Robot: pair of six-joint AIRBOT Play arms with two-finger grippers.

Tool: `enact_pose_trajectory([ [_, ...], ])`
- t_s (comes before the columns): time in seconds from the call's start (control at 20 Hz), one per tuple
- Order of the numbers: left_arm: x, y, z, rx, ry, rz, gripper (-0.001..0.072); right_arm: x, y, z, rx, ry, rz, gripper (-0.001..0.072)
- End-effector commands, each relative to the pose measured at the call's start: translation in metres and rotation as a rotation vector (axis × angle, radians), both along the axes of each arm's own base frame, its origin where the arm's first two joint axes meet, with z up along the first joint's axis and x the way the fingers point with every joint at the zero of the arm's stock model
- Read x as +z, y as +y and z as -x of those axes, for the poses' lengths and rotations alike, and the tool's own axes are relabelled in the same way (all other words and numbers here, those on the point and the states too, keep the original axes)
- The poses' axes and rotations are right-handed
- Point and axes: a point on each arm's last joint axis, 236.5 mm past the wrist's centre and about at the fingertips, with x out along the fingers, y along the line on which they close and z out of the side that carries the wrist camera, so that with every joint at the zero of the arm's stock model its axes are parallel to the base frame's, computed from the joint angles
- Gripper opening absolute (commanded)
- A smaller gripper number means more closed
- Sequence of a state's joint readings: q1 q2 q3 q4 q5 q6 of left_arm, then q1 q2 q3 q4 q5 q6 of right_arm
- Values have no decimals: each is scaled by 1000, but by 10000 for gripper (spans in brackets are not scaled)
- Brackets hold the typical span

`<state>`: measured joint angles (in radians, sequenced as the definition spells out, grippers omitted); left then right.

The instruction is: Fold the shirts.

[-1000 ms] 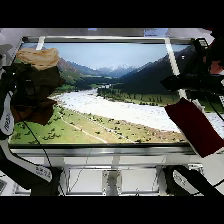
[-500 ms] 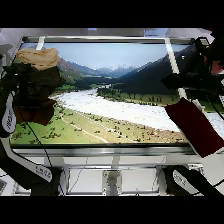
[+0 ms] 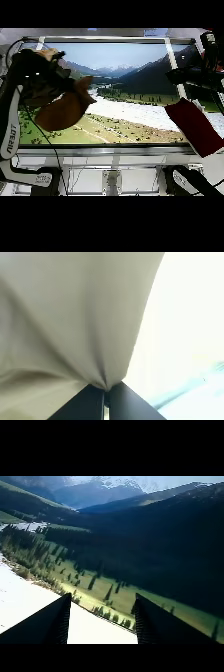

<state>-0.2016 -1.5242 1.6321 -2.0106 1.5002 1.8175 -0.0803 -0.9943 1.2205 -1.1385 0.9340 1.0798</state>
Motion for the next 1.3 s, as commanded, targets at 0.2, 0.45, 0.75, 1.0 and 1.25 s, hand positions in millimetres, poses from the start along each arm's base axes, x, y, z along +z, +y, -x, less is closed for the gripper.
enact_pose_trajectory([
  [0.2, 0, -239, 80, -415, -261, 179, 12, -8, -22, 0, -27, 12, 117, 452],
  [0.45, -10, -209, 16, -248, -405, -16, 712, -37, -13, 25, 26, 158, 112, 453],
  [0.75, -40, -23, -56, 155, -249, -367, 707, -158, 19, 73, 65, 466, -60, 605],
  [1.0, -107, -9, -21, 320, 193, -34, 706, -224, 59, 82, -23, 600, -379, 608],
  [1.25, -170, -5, 35, 225, 433, -104, 706, -251, 90, 77, -4, 629, -397, 619],
])
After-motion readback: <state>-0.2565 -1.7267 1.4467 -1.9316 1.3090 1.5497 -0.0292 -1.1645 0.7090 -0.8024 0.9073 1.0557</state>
